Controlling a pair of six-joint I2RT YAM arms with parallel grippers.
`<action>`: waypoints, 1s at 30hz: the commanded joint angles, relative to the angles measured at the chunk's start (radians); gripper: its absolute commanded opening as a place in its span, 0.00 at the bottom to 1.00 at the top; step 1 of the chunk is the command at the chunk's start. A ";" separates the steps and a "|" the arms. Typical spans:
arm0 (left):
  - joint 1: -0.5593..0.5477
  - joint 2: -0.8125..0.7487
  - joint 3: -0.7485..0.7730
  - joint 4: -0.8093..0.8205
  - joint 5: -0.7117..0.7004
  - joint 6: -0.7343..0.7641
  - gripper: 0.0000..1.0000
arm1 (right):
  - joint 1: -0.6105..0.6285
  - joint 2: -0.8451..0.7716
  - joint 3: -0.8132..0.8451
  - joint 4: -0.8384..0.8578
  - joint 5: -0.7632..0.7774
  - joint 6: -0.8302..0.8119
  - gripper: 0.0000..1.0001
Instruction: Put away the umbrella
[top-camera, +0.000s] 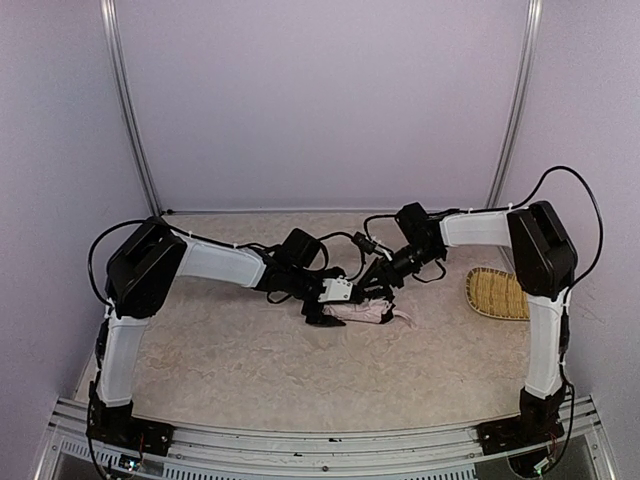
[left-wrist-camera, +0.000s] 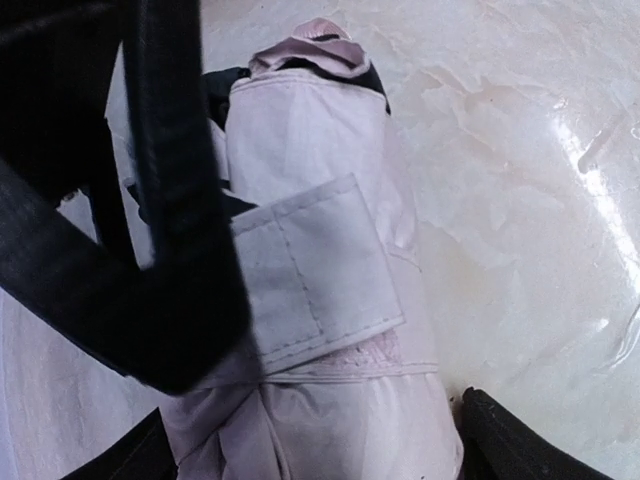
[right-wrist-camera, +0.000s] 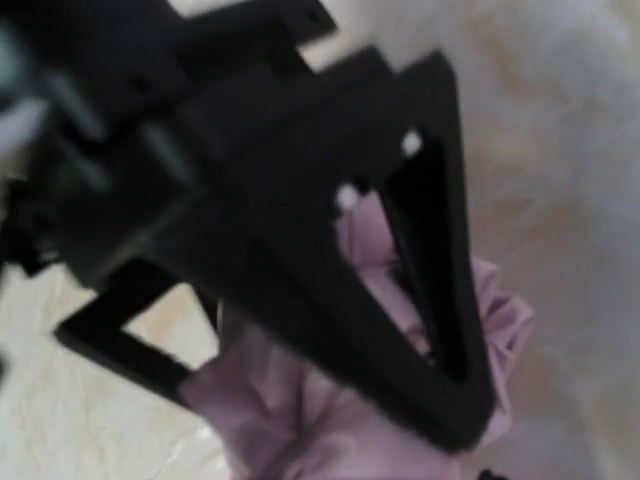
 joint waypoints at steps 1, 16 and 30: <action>0.017 0.057 0.056 -0.184 0.030 0.002 0.82 | -0.052 -0.010 0.008 0.024 -0.094 0.064 0.66; 0.055 0.048 0.085 -0.317 0.130 -0.278 0.48 | -0.084 -0.389 -0.387 0.458 0.175 0.336 0.54; 0.050 0.030 0.008 -0.247 0.189 -0.273 0.13 | 0.199 -0.611 -0.798 0.980 0.481 -0.578 0.35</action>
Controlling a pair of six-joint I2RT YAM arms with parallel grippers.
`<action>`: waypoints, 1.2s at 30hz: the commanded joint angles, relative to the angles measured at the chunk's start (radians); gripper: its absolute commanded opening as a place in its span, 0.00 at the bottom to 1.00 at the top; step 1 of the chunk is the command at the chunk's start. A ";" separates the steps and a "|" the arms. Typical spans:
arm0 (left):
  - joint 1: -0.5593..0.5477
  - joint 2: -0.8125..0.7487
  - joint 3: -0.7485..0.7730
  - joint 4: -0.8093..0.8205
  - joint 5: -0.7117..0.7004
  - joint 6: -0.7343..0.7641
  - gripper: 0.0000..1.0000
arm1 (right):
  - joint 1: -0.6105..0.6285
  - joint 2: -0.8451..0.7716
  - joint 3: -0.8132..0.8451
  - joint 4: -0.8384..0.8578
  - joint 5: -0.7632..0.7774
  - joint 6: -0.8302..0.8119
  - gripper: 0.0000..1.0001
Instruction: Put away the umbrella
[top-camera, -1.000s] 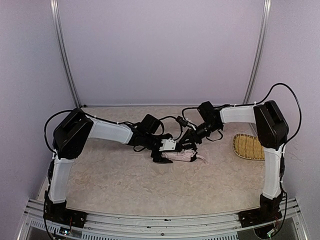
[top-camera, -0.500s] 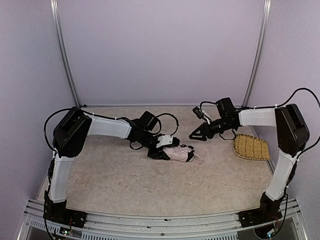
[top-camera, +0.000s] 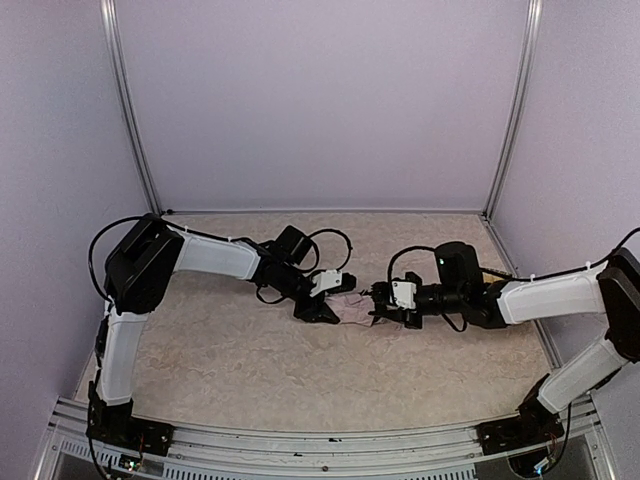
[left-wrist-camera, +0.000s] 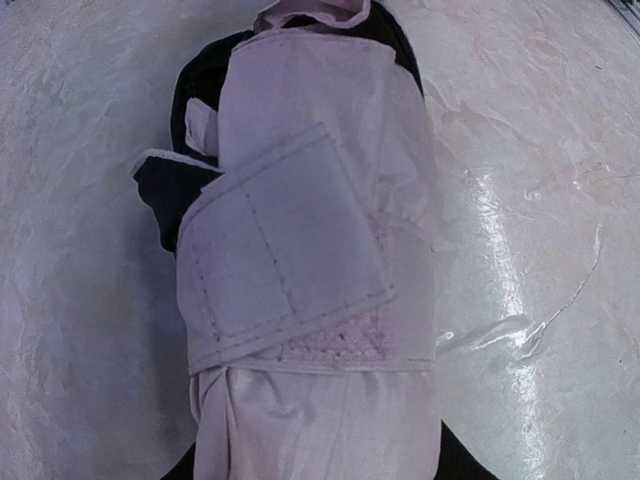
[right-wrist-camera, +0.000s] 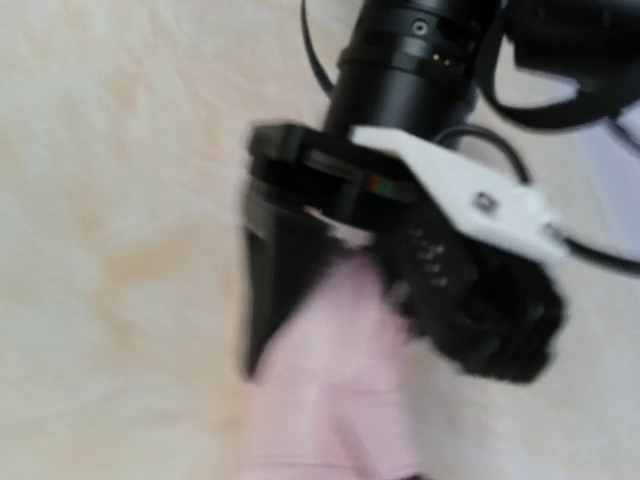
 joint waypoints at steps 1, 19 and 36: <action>-0.006 0.011 -0.040 -0.067 0.047 0.010 0.12 | 0.006 0.071 0.079 0.070 0.092 -0.300 0.34; -0.006 0.037 -0.004 -0.107 0.047 0.018 0.11 | 0.047 0.239 0.336 -0.442 0.175 -0.554 0.34; -0.006 0.054 0.012 -0.126 0.047 0.024 0.11 | 0.063 0.264 0.343 -0.325 0.265 -0.540 0.21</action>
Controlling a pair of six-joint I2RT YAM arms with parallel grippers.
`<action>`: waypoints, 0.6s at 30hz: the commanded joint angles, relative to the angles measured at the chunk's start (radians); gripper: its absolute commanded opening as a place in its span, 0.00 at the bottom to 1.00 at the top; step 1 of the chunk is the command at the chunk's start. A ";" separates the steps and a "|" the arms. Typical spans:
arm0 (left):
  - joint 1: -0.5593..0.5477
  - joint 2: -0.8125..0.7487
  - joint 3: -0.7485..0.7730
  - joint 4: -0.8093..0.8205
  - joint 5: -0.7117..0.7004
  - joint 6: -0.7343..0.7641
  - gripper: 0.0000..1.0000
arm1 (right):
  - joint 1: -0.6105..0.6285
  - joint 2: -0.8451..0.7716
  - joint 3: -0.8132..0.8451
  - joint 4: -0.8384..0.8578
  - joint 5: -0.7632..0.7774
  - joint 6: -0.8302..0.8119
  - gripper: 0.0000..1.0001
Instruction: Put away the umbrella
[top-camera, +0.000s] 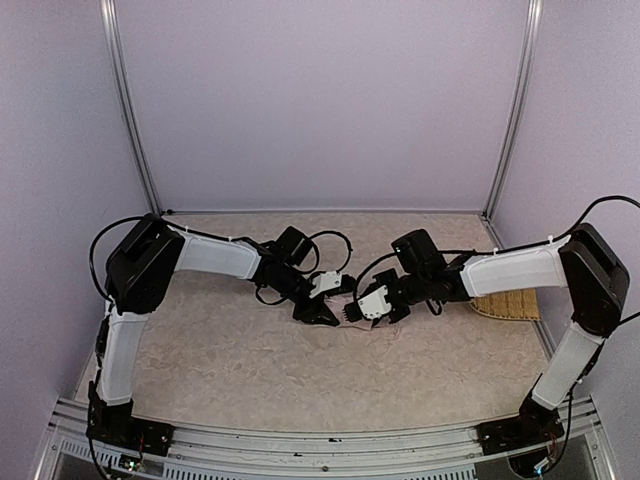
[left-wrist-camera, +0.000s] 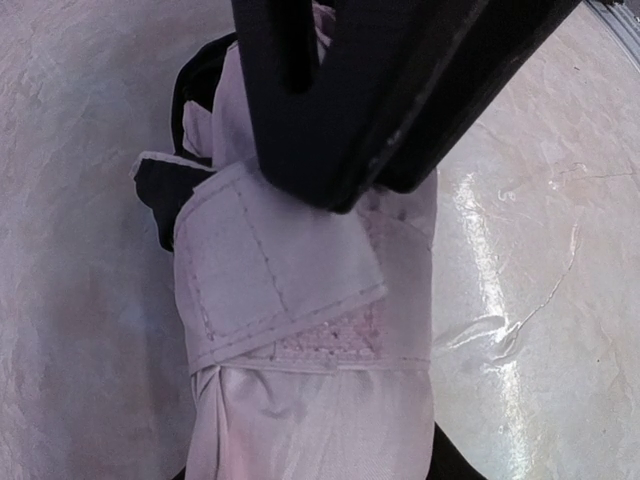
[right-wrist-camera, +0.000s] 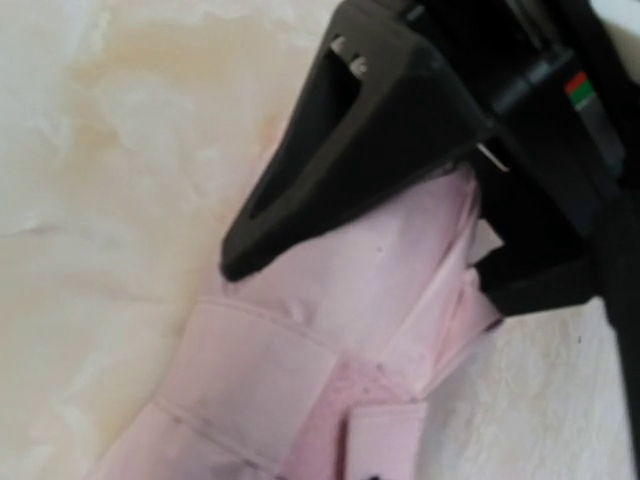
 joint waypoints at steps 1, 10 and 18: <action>-0.008 0.049 0.003 -0.087 0.002 0.010 0.11 | 0.009 0.007 0.017 0.042 0.053 0.009 0.21; -0.009 0.054 0.005 -0.092 0.003 0.016 0.11 | 0.014 0.027 0.018 0.056 0.100 -0.005 0.14; -0.009 0.056 0.003 -0.103 0.006 0.033 0.10 | 0.022 0.055 0.035 0.091 0.156 0.018 0.08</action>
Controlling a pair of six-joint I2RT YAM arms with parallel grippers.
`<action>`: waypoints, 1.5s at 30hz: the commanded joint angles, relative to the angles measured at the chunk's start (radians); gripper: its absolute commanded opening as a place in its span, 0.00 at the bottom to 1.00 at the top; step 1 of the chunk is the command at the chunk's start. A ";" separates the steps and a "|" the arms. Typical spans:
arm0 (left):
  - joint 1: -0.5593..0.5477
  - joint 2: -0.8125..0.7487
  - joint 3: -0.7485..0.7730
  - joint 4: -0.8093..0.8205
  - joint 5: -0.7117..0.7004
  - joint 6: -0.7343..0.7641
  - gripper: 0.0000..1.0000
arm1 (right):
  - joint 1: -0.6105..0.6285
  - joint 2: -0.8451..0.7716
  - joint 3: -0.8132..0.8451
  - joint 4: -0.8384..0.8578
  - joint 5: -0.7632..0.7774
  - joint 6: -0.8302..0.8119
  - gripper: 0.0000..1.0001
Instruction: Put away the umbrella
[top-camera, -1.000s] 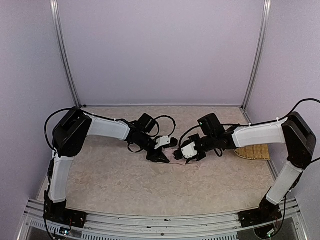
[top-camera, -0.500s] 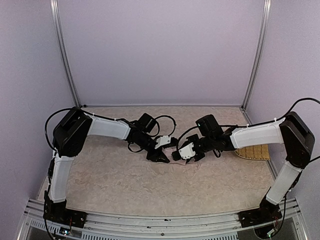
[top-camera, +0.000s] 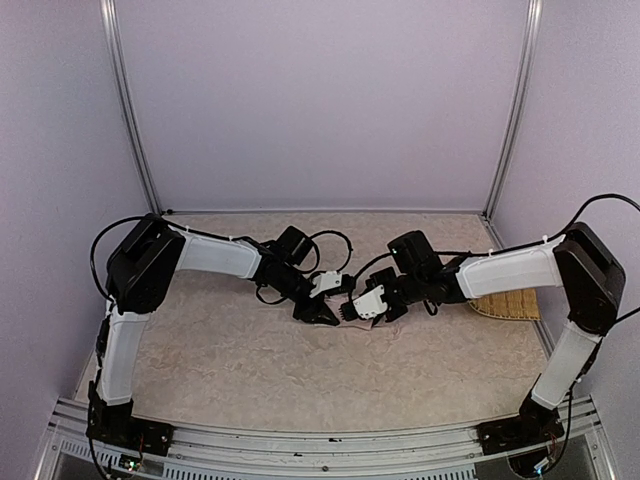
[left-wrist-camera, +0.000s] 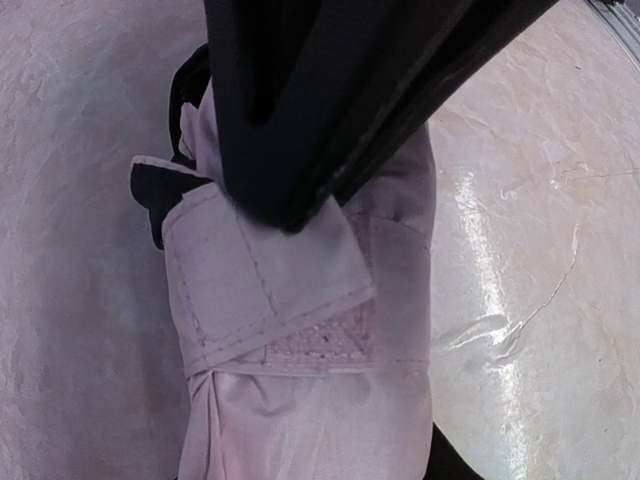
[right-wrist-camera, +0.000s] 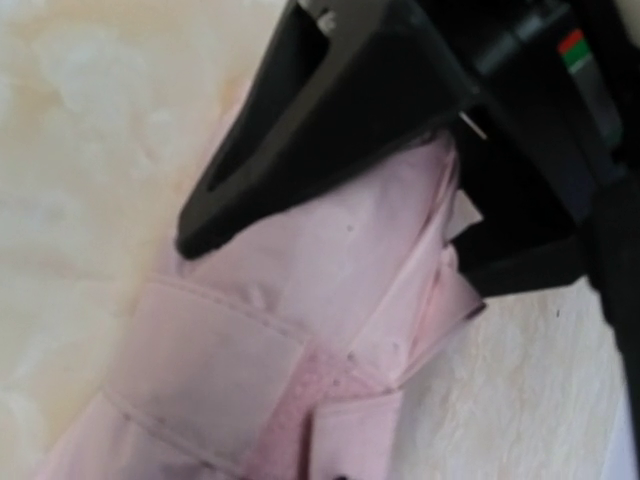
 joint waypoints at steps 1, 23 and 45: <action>-0.009 0.049 -0.009 -0.091 0.008 0.033 0.09 | 0.010 0.039 0.032 0.053 0.077 0.026 0.08; -0.012 0.081 -0.003 -0.118 -0.001 -0.002 0.00 | -0.013 0.018 0.093 0.166 0.069 0.400 0.00; -0.015 0.080 -0.023 -0.092 -0.014 -0.047 0.00 | -0.152 0.029 0.219 -0.020 -0.319 0.833 0.00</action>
